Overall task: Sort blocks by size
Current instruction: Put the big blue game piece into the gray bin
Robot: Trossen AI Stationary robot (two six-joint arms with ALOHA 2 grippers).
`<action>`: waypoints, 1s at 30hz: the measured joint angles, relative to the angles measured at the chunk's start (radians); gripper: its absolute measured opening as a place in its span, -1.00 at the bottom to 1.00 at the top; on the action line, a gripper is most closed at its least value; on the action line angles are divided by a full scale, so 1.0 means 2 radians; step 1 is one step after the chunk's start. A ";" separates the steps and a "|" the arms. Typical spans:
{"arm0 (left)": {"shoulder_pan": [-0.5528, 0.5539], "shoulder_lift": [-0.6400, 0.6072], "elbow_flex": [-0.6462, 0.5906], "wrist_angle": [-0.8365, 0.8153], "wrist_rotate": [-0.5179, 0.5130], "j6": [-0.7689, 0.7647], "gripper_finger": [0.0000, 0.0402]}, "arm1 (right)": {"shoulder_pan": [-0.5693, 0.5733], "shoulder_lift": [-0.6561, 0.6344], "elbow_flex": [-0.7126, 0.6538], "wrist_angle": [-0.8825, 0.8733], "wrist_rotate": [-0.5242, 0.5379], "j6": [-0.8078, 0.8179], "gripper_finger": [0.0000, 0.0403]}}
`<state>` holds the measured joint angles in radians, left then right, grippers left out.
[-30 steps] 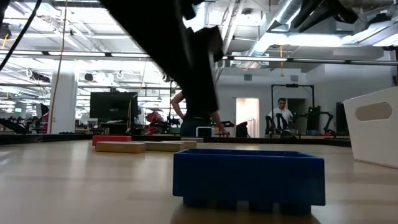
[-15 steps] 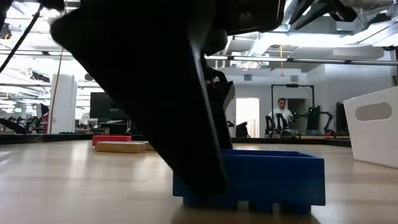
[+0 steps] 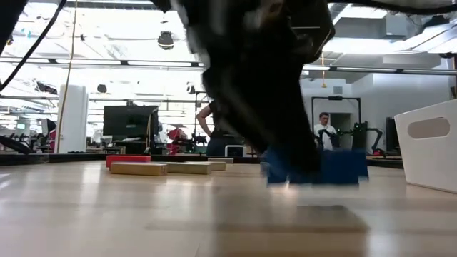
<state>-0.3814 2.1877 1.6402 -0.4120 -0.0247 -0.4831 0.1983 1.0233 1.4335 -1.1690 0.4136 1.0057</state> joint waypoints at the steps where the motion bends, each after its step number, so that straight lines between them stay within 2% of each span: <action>1: 0.007 -0.005 0.000 -0.001 -0.001 -0.004 -0.39 | 0.009 0.000 0.009 -0.006 -0.007 -0.008 -0.49; 6: 0.037 -0.051 0.000 -0.004 -0.003 0.005 -0.39 | 0.068 0.001 0.027 -0.039 -0.029 -0.047 -0.49; 11: 0.059 -0.110 0.000 -0.008 -0.025 0.046 -0.39 | 0.126 0.002 0.027 -0.085 -0.030 -0.045 -0.49; 17: 0.075 -0.170 0.000 0.006 -0.029 0.085 -0.39 | 0.167 0.007 0.010 -0.073 -0.025 -0.049 -0.42; 19: 0.079 -0.183 0.000 0.025 -0.033 0.087 -0.39 | 0.176 0.006 -0.008 -0.033 -0.023 -0.058 -0.34; 24: 0.093 -0.194 0.000 0.072 -0.037 0.118 -0.39 | 0.192 0.007 -0.063 0.134 0.008 -0.122 -0.06; 30: 0.107 -0.194 0.000 0.102 -0.037 0.141 -0.39 | 0.195 0.014 -0.092 0.258 0.133 -0.177 0.24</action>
<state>-0.1679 1.7988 1.6405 -0.2081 -0.0978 -0.2017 0.5883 1.0516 1.2494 -0.6530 0.6789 0.6517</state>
